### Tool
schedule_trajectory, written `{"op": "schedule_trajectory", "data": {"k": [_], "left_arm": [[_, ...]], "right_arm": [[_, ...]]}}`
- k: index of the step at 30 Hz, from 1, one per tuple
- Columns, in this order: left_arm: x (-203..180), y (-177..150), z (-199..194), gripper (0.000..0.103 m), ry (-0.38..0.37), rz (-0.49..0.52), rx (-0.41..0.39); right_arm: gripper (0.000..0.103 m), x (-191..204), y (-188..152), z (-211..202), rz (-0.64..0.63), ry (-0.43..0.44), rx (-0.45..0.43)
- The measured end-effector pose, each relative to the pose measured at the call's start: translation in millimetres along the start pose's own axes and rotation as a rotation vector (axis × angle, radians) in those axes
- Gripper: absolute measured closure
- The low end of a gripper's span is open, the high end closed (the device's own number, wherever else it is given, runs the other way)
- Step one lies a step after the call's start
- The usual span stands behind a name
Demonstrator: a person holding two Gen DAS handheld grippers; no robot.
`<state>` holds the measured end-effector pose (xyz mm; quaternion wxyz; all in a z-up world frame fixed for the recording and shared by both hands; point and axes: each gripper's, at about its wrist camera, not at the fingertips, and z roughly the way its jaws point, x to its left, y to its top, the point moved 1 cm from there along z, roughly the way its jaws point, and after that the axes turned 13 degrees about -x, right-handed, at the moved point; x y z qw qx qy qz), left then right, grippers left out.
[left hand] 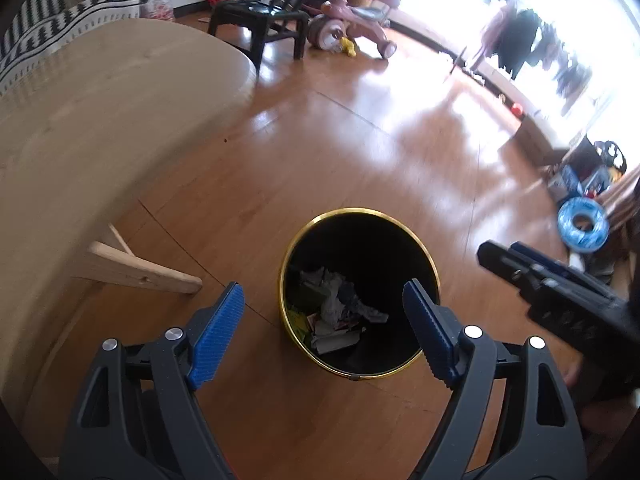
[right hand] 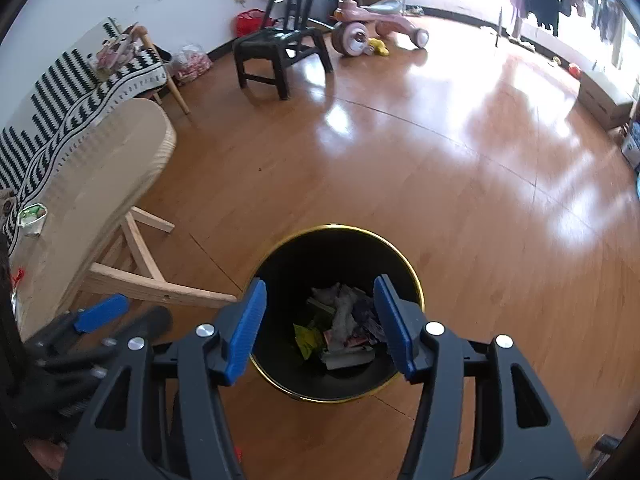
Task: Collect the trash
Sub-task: 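Move both open tools back over the table trash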
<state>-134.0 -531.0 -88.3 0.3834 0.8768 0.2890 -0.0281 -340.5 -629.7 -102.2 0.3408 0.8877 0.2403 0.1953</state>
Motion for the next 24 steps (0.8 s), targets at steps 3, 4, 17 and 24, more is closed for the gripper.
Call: {"op": "schedule_trajectory", "data": {"k": [3,4,17,24], "left_arm": [[29.4,24.5,-35.0,0.023,0.003,-0.047,-0.073],[43.3,33.8,-51.2,0.023,0.021,-0.047,-0.106],[293.5,48.3,-274.2,0.015,0.457,-0.218,-0.315],[411.2,-2.0,-355.1,0.014,0.672,-0.334,-0.329]], "right_arm": [[0.044,23.4,9.9,-5.6,-0.035,0.028,-0.023],[0.044,32.1,12.6,-7.0,-0.046,0.038,-0.028],[0.043,277.6,36.0,-20.9,-0.293,0.341,-0.067],[0.043,469.1,1.9,-54.5,-0.476,0.602,-0.041]]}}
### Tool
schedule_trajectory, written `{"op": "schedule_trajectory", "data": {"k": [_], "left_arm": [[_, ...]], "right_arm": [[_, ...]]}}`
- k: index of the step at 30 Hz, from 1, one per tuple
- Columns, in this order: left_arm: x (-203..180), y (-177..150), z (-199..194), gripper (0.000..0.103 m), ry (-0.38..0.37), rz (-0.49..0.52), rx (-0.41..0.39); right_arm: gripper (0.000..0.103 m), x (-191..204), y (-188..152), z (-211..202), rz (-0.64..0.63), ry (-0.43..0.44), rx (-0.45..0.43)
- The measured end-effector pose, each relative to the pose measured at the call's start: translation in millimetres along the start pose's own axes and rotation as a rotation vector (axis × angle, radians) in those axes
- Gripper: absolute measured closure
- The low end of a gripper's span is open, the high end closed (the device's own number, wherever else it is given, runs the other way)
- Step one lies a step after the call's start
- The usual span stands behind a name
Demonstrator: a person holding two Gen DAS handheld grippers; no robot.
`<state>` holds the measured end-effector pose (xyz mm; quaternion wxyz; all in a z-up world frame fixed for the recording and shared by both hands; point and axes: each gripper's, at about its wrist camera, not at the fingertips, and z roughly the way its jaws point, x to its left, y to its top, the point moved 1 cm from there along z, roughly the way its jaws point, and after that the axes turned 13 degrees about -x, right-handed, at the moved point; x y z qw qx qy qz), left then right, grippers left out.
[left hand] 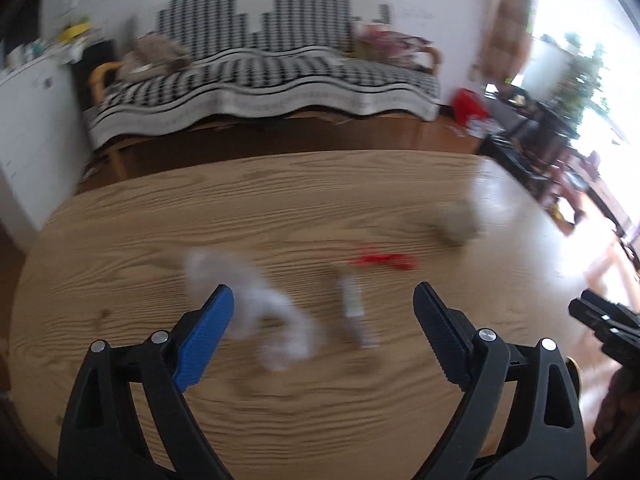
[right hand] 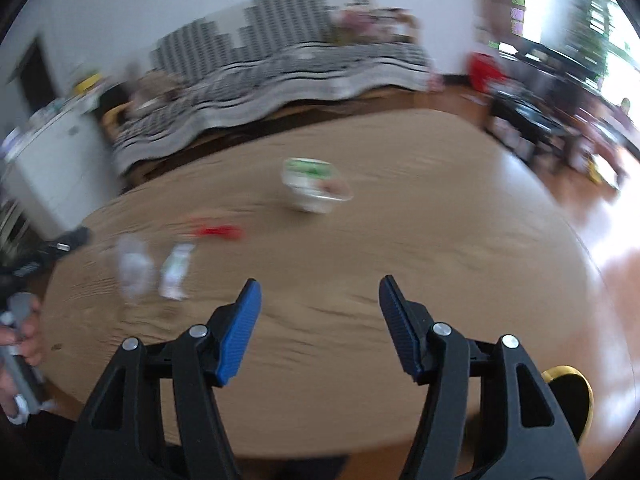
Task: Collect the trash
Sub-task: 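Move both open tools back over the table trash, then grasp the clear plastic bag with the left tool while the right tool grasps a green-white wrapper strip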
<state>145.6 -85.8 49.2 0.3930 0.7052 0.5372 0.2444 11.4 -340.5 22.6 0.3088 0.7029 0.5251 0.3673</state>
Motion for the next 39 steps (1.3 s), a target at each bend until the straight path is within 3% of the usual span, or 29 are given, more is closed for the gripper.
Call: {"op": "schedule_trajectory", "data": {"k": [5,8,11,19,26,34,39], "left_arm": [[63.8,-7.9,13.9,0.014,0.043,-0.092,0.018],[90.8,-19.6,22.5,0.014,0.052,-0.148,0.028],[93.2,-24.4,34.3,0.014,0.069,-0.143,0.025],[81.6,-31.1,80.3,0.014,0.078,-0.1,0.052],[69.4,-42.1,115.7,0.014,0.075,-0.065,0.106],[63.4,-46.4,123.9,0.015,0.111,-0.055,0.107],[58.1,-50.2,121.4,0.028,0.092,-0.034,0.101]], "right_arm": [[0.043,105.8,16.8,50.2,-0.092,0.132,0.022],[0.043,146.2,16.6,78.1,-0.121,0.17,0.047],[0.043,168.1,11.3,107.0,-0.129,0.172,0.071],[0.043,168.8,-14.9,159.5,-0.154,0.125,0.146],[0.043,155.8,-29.5,173.4,-0.156,0.118,0.185],[0.043,152.9,-41.6,183.8,-0.175,0.107,0.234],[0.055,159.1,-46.7,183.4,-0.231,0.088,0.227]]}}
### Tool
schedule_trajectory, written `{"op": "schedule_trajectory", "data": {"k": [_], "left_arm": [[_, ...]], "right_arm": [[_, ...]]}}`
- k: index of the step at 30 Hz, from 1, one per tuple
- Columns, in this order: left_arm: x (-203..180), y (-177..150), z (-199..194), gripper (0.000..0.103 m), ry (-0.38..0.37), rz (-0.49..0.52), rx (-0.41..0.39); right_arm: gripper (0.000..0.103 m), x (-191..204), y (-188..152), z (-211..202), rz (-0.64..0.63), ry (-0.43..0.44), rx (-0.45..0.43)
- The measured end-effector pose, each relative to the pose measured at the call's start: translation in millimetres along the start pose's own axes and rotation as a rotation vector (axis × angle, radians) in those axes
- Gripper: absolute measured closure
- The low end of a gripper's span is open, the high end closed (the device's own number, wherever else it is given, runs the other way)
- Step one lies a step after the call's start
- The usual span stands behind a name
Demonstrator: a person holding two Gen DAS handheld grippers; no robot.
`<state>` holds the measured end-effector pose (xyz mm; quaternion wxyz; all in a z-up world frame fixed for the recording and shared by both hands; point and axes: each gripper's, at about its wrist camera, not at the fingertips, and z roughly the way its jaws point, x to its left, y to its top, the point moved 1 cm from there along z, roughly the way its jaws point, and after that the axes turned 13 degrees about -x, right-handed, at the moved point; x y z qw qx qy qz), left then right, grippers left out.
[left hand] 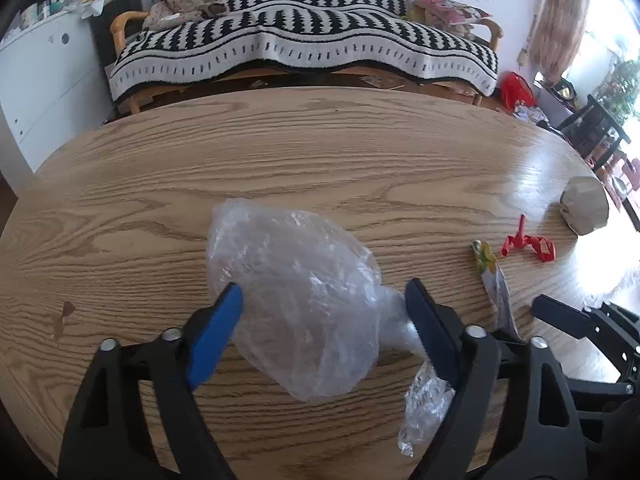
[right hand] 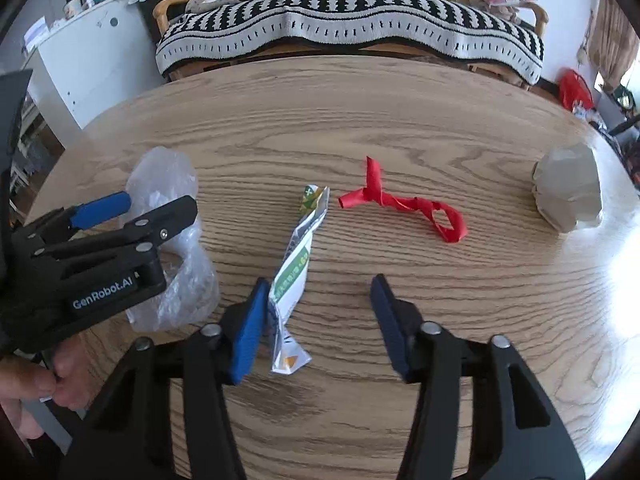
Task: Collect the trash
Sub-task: 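Grasp the clear plastic bag with the left tool while the right tool grasps a green-white wrapper strip, then carry the plastic bag and wrapper strip over the black bin with both tools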
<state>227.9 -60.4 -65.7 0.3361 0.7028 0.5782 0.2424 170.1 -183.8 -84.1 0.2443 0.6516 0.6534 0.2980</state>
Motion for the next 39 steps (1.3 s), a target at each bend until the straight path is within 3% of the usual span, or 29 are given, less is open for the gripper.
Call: {"op": "schedule_trajectory", "data": {"k": [4,5,8,11,23,30,39], "left_arm": [[-6.0,-1.7,-4.6,0.054,-0.031,0.007,0.009],[-7.8,-1.7,-6.2,0.063,-0.046,0.011,0.012],[-10.7,-2.3,-11.0,0.08,-0.056,0.018,0.006],[-8.5,-1.4,-17.4,0.089,-0.06,-0.006,-0.001],[0.8,4.1,-29.7,0.094,-0.017,-0.027,0.003],[3.9,11.7,-45.4,0.094,-0.007,-0.05,-0.036],[-33.9,10.3,-73.6,0.094,-0.046,-0.01,-0.054]], "right_arm": [[0.075,3.2,0.0,-1.1,-0.031,-0.006,-0.002],[0.086,3.7,-0.3,-1.6,-0.034,-0.004,-0.001],[0.088,0.4,-1.4,-3.3,-0.013,0.007,-0.001],[0.088,-3.5,3.0,-11.3,0.002,0.009,-0.034],[0.088,-9.9,11.6,-27.3,0.038,0.022,-0.075],[0.088,-16.2,14.9,-43.6,0.065,0.036,-0.107],[0.088,-71.3,15.3,-108.5,0.159,0.003,-0.2]]}}
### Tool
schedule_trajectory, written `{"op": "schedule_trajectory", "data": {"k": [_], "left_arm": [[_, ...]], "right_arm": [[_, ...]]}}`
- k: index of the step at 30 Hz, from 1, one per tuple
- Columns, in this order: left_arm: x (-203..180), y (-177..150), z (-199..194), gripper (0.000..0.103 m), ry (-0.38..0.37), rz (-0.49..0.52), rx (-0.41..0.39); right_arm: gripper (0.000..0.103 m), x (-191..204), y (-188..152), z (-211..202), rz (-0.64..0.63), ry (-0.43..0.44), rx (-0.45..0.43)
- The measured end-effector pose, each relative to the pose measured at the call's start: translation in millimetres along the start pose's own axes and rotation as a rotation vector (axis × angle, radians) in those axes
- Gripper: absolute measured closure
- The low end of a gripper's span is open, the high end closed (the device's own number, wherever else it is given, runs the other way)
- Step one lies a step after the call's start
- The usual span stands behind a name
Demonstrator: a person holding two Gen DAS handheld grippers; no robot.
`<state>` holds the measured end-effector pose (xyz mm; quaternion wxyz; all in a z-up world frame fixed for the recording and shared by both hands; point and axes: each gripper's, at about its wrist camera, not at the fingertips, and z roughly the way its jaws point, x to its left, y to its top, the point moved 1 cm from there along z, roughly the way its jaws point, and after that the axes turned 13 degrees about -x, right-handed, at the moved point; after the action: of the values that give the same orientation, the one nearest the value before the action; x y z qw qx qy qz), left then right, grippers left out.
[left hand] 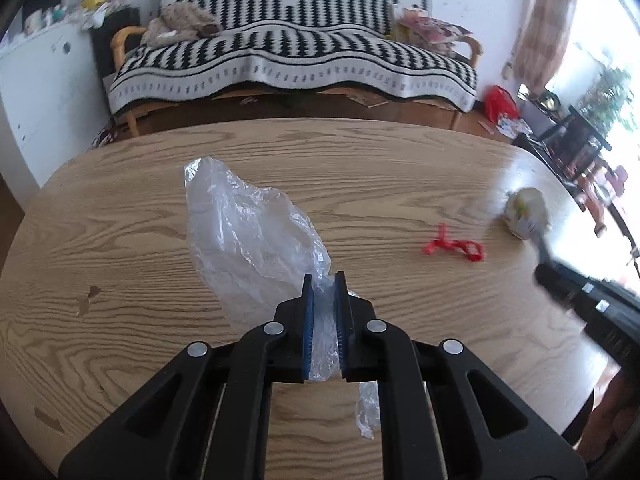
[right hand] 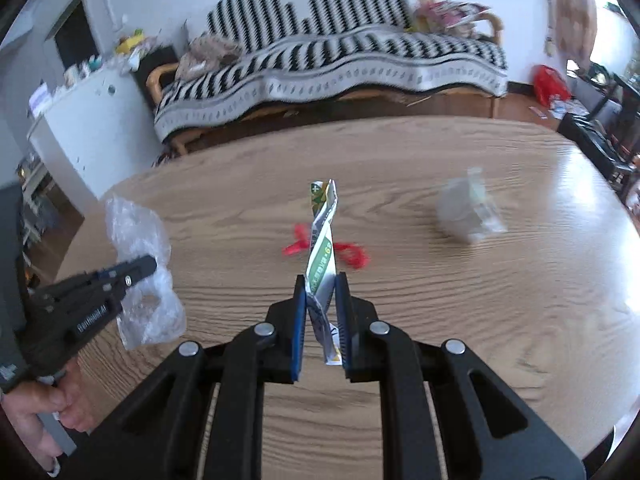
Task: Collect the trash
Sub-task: 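Carry the plastic bag and wrapper strip over the black bin with both tools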
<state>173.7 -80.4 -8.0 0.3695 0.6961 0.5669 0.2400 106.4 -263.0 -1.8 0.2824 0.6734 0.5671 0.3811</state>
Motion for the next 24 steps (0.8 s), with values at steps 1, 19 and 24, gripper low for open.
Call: {"op": "schedule_trajectory", "data": {"k": [1,19,24], "left_arm": [[-6.8,0.6,-2.9,0.094,-0.009,0.007,-0.003],[-373.3,-45.8,-103.4,0.094,-0.521,0.33,-0.027],[-476.9,-108.0,-122.9,0.094,-0.646,0.437,0.052]], "right_arm": [[0.088,-11.1,2.3,-11.5,0.01,-0.014,-0.018],[0.088,-302.8,-87.1,-275.3,0.266,-0.537,-0.153],[0.088,-362.7,-139.5,-335.2,0.364,-0.651,-0.158]]}}
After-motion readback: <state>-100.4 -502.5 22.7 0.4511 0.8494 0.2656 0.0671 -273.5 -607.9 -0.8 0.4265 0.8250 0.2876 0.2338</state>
